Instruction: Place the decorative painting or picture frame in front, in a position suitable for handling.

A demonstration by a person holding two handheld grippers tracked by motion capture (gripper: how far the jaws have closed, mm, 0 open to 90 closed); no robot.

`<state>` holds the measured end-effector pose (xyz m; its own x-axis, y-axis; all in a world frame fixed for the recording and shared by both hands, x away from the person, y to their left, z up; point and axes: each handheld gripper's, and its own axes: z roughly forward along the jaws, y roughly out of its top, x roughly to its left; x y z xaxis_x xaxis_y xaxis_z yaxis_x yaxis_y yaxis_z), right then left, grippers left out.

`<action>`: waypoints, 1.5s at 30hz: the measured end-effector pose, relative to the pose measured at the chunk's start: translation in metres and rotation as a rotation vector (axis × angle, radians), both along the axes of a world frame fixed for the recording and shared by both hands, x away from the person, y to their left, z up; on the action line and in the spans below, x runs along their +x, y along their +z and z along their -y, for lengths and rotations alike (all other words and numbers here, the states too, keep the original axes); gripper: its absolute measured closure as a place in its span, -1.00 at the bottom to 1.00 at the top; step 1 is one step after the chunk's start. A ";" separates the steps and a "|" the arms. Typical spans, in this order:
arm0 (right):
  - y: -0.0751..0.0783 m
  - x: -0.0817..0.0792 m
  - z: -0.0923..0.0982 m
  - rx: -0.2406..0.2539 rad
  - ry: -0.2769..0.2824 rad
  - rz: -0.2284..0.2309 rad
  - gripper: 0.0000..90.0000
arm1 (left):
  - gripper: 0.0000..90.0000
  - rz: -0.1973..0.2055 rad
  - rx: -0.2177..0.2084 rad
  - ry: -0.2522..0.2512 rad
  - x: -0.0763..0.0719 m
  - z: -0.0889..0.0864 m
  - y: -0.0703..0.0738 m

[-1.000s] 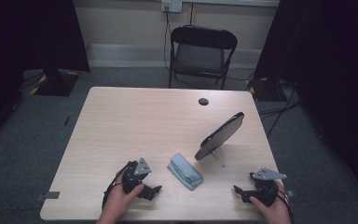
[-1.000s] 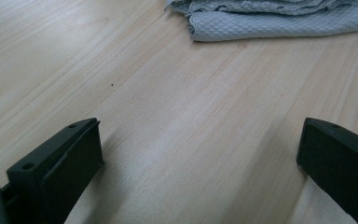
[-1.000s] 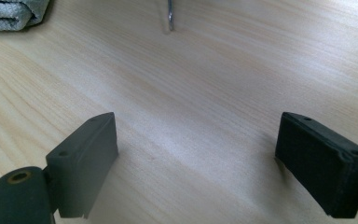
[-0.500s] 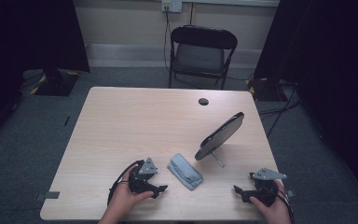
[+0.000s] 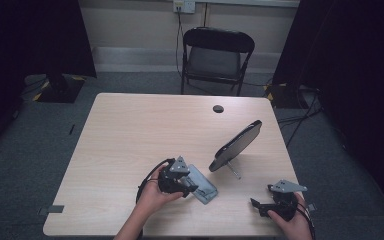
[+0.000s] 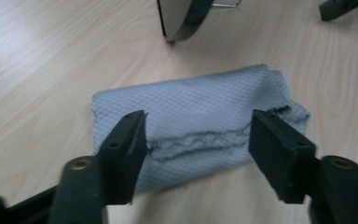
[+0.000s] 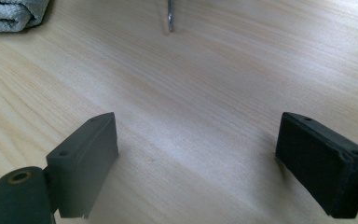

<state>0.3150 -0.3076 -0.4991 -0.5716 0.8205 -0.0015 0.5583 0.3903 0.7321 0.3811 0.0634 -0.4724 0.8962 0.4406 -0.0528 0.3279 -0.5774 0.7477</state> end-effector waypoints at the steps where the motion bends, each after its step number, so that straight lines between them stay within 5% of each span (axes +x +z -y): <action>1: 0.000 0.000 0.000 0.000 0.000 0.000 -0.72 | -0.05 0.000 0.000 0.000 0.000 0.000 0.000; 9: 0.000 0.000 0.000 0.000 0.000 0.000 -0.73 | 0.03 0.019 0.058 -0.033 0.005 0.012 -0.001; 12: 0.000 0.000 0.000 0.000 0.000 0.000 -0.73 | 0.00 -0.016 0.081 -0.072 0.005 0.017 -0.010; 17: 0.000 0.000 0.000 0.000 0.000 0.000 -0.72 | -0.18 -0.053 0.020 -0.069 0.004 0.014 -0.014; 19: 0.000 0.000 0.000 0.000 0.000 0.000 -0.73 | -0.23 -0.041 0.028 -0.074 0.003 0.014 -0.015; 21: 0.000 0.000 0.000 0.000 0.000 0.001 -0.73 | -0.23 0.021 0.037 -0.094 -0.002 0.014 -0.018; 26: 0.000 0.000 0.000 0.000 0.000 0.001 -0.72 | 0.01 0.055 0.039 -0.066 -0.005 0.012 -0.019; 31: 0.000 0.000 0.000 0.000 -0.001 0.000 -0.72 | 0.43 0.063 0.059 0.023 -0.008 0.013 -0.016; 34: 0.000 0.000 0.000 0.000 -0.001 0.000 -0.72 | 0.64 0.067 0.090 0.019 -0.007 0.012 -0.014; 37: 0.000 0.000 0.000 -0.001 -0.004 0.000 -0.72 | 0.76 0.055 0.078 0.038 -0.008 0.010 -0.014; 39: 0.000 0.000 -0.001 0.000 -0.012 0.000 -0.73 | 0.84 0.020 0.020 0.077 -0.010 0.005 -0.016; 45: 0.000 0.001 -0.001 -0.001 -0.019 -0.001 -0.73 | 0.97 -0.005 0.033 0.099 -0.011 -0.002 -0.013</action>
